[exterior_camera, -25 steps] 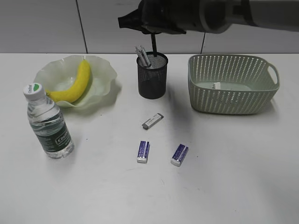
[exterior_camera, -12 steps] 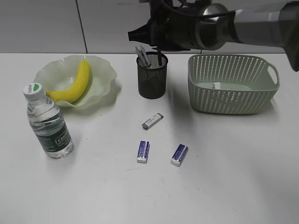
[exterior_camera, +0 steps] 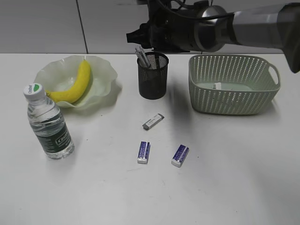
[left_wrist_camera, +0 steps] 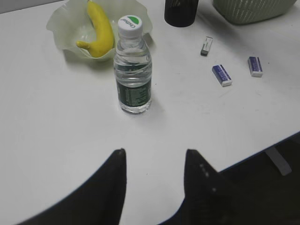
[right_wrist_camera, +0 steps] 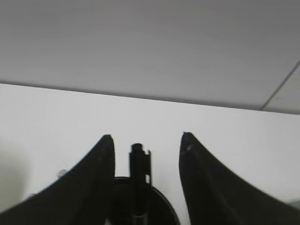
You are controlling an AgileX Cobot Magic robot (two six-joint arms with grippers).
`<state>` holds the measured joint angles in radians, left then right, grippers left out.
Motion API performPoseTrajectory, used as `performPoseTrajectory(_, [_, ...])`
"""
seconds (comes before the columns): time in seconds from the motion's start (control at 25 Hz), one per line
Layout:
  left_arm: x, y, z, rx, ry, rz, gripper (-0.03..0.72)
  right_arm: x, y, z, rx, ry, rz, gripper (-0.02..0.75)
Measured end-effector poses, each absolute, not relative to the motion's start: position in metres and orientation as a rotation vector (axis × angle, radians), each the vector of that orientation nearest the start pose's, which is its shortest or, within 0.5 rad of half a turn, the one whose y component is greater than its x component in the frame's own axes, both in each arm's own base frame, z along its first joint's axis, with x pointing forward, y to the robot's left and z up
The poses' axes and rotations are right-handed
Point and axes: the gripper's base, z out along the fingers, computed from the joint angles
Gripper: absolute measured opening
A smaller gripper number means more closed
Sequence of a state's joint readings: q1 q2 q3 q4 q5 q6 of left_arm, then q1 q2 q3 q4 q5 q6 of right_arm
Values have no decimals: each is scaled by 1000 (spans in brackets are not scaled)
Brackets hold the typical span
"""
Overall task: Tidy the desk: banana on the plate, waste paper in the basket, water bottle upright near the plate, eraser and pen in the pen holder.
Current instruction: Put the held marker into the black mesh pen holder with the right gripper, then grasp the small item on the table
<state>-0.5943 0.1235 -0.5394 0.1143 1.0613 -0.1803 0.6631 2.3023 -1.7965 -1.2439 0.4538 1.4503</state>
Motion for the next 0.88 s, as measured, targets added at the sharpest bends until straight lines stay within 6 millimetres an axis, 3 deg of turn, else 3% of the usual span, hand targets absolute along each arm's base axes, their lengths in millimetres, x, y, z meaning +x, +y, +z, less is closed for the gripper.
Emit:
performPoseTrajectory(0.12, [14, 2, 288, 440, 2094, -319, 308, 434, 287, 186, -152, 2111, 22, 372])
performPoseTrajectory(0.32, [14, 2, 288, 440, 2094, -319, 308, 414, 280, 236, -274, 2200, 24, 372])
performPoseTrajectory(0.56, [14, 2, 288, 440, 2094, -319, 308, 372, 253, 286, -394, 2449, -83, 333])
performPoseTrajectory(0.72, [14, 2, 288, 440, 2094, -319, 308, 342, 236, 304, -541, 2542, -108, 249])
performPoseTrajectory(0.88, [14, 2, 288, 440, 2094, -319, 308, 302, 208, 310, -611, 2593, -103, 230])
